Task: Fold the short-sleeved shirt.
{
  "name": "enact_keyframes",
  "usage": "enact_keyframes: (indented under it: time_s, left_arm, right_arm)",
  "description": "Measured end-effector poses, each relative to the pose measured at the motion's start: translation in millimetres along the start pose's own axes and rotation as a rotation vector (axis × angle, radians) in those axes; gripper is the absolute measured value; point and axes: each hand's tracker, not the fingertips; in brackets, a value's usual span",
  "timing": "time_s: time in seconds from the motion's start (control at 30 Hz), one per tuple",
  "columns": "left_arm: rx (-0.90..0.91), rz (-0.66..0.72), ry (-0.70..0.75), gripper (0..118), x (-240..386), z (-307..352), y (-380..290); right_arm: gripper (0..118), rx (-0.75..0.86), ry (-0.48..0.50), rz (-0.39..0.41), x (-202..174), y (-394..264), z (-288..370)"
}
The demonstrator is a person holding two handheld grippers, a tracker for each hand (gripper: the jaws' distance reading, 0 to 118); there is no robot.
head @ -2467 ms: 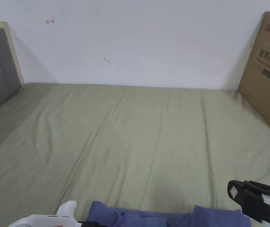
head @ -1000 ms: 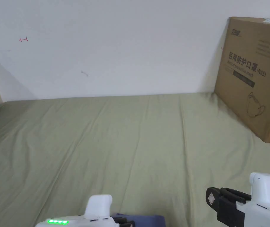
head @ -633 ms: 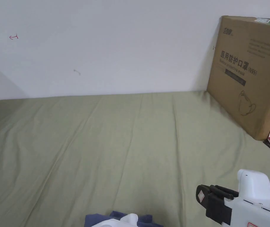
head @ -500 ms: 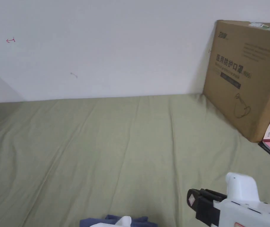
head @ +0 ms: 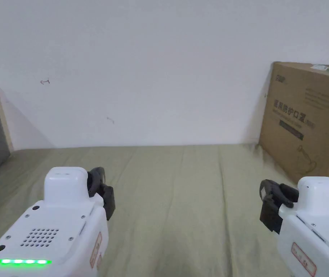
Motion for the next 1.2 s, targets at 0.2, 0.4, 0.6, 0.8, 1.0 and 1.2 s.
enact_keyframes:
  time_s: [0.2, 0.4, 0.6, 0.8, 1.0, 1.2]
  left_arm:
    - [-0.004, -0.014, 0.073, 0, -16, 19, -29]
    - [0.002, 0.002, 0.105, 0, -21, 36, -26]
    - [-0.031, 0.050, 0.109, 0, -27, 32, -27]
    - [-0.210, 0.146, 0.045, 0, -43, 34, -60]
    - [-0.346, 0.206, -0.024, 0, -65, 38, -100]
    - [-0.565, 0.325, -0.180, 0, -87, 21, -138]
  right_arm:
    - [0, 0.077, -0.028, -0.018, -2, -15, 1]
    - [0, 0.012, -0.055, -0.058, -1, -25, 6]
    - [0, 0.001, -0.031, -0.085, -4, -21, 6]
    - [0, -0.606, 0.186, -0.302, -17, -97, -36]
    - [0, -0.988, 0.299, -0.316, -38, -210, -68]
    - [0, -0.940, 0.296, -0.440, -19, -252, -75]
